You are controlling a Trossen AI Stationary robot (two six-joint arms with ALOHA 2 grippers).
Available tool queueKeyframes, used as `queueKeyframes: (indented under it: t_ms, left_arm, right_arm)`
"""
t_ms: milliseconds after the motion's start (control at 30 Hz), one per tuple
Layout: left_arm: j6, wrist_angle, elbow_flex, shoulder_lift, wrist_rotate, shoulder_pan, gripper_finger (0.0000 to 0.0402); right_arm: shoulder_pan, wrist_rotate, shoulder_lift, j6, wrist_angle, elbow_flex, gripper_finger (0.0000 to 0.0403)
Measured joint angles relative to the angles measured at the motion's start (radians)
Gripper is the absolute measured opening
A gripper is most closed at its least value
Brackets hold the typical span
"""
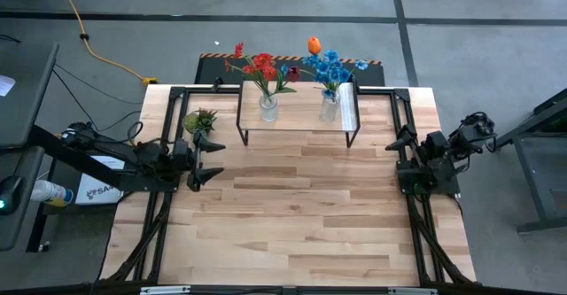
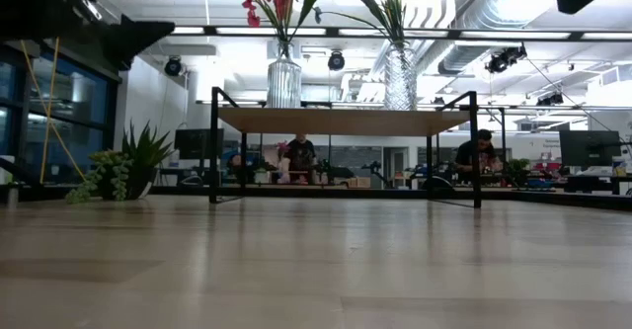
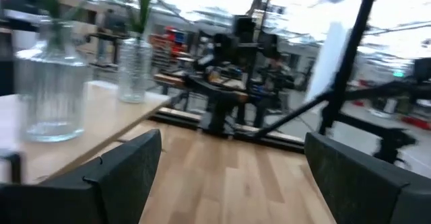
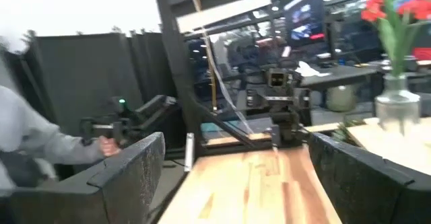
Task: Pick and place flowers into a vace then onto a shelf
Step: Return to Home Position
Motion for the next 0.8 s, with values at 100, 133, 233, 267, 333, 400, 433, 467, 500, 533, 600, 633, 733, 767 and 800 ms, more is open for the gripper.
queueKeyframes:
  t_ms: [100, 133, 233, 267, 333, 400, 433, 467, 500, 533, 600, 633, 733, 767, 800]
  left_arm:
    - [0.001, 0.015, -0.018, 0.000, -0.026, 0.001, 0.0399]
    - [0.000, 0.026, -0.023, 0.000, -0.030, 0.001, 0.0399]
    - [0.000, 0.060, -0.039, 0.000, -0.039, 0.001, 0.0399]
    - [0.001, 0.064, -0.043, 0.000, -0.041, 0.001, 0.0399]
    - [0.010, 0.066, -0.044, 0.000, -0.055, 0.001, 0.0399]
    - [0.020, 0.072, -0.044, -0.001, -0.070, 0.001, 0.0399]
    - [0.020, 0.072, -0.044, -0.001, -0.074, 0.001, 0.0399]
    - [0.020, 0.071, -0.044, 0.000, -0.074, 0.001, 0.0399]
    - [0.020, 0.070, -0.044, 0.000, -0.074, 0.001, 0.0399]
    - [0.020, 0.070, -0.044, 0.000, -0.074, 0.001, 0.0399]
    - [0.018, 0.070, -0.044, 0.000, -0.074, 0.001, 0.0399]
    - [0.017, 0.070, -0.044, 0.000, -0.074, 0.001, 0.0399]
    - [0.016, 0.070, -0.044, 0.000, -0.070, 0.001, 0.0399]
    - [0.016, 0.070, -0.044, 0.000, -0.070, 0.001, 0.0399]
    - [0.016, 0.069, -0.044, 0.000, -0.070, 0.001, 0.0399]
  right_arm:
    - [0.000, 0.031, 0.000, -0.012, -0.009, 0.000, 0.0358]
    - [0.000, 0.037, 0.000, -0.025, -0.009, 0.000, 0.0358]
    - [0.000, 0.058, 0.000, -0.047, -0.009, 0.000, 0.0358]
    - [0.000, 0.062, 0.000, -0.055, -0.009, 0.000, 0.0358]
    - [0.000, 0.062, 0.000, -0.068, -0.009, 0.000, 0.0358]
    - [0.000, 0.070, 0.001, -0.076, -0.007, -0.001, 0.0358]
    - [0.000, 0.072, 0.002, -0.075, 0.004, -0.011, 0.0358]
    - [0.000, 0.073, 0.002, -0.070, 0.012, -0.025, 0.0358]
    - [0.000, 0.070, 0.001, -0.055, 0.015, -0.043, 0.0358]
    - [0.000, 0.069, -0.001, -0.037, 0.015, -0.063, 0.0358]
    - [0.000, 0.069, 0.000, 0.003, 0.035, -0.100, 0.0358]
    - [0.000, 0.066, 0.000, 0.017, 0.061, -0.121, 0.0358]
    - [0.000, 0.014, -0.001, 0.010, 0.168, -0.187, 0.0358]
    - [0.000, -0.001, -0.001, -0.002, 0.194, -0.207, 0.0358]
    - [0.000, -0.013, -0.001, -0.004, 0.217, -0.221, 0.0358]
